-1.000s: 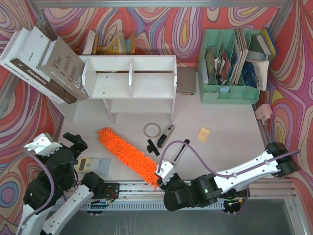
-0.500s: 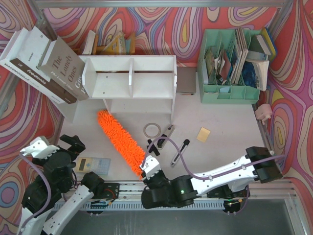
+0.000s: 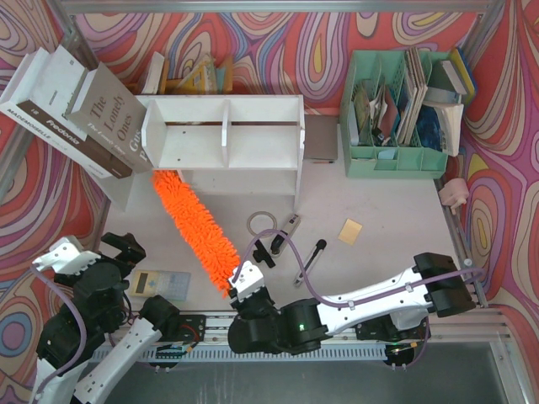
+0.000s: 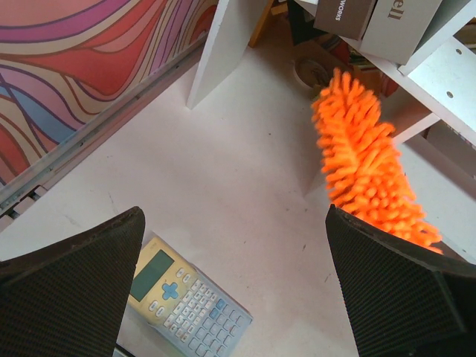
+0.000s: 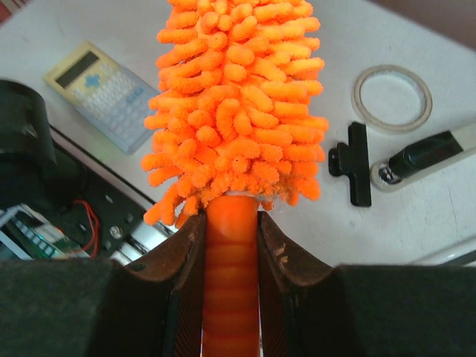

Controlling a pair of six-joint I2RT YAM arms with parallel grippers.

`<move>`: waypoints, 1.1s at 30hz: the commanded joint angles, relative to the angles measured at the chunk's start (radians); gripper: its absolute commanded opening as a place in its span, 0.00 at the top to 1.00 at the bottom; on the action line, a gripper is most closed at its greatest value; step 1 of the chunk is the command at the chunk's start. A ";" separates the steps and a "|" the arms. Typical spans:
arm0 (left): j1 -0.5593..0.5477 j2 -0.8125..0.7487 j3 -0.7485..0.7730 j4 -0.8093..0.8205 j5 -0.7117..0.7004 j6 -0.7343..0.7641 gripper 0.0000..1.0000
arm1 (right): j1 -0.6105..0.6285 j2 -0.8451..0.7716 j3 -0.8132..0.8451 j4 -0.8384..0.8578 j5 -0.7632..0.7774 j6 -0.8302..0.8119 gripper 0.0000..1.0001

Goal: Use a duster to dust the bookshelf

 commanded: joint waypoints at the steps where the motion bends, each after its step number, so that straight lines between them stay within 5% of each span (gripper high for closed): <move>1: -0.004 0.004 -0.006 -0.004 -0.005 0.010 0.02 | -0.011 -0.040 0.053 0.157 0.134 -0.097 1.00; 12: -0.004 0.004 -0.006 -0.002 -0.005 0.012 0.02 | -0.053 -0.011 0.031 0.223 -0.050 -0.095 1.00; 20: -0.004 -0.002 -0.005 -0.012 -0.014 0.003 0.02 | -0.065 0.027 0.053 0.447 -0.072 -0.295 1.00; 33: -0.004 -0.017 -0.002 -0.019 -0.024 -0.006 0.02 | -0.121 0.200 0.217 0.539 -0.163 -0.390 1.00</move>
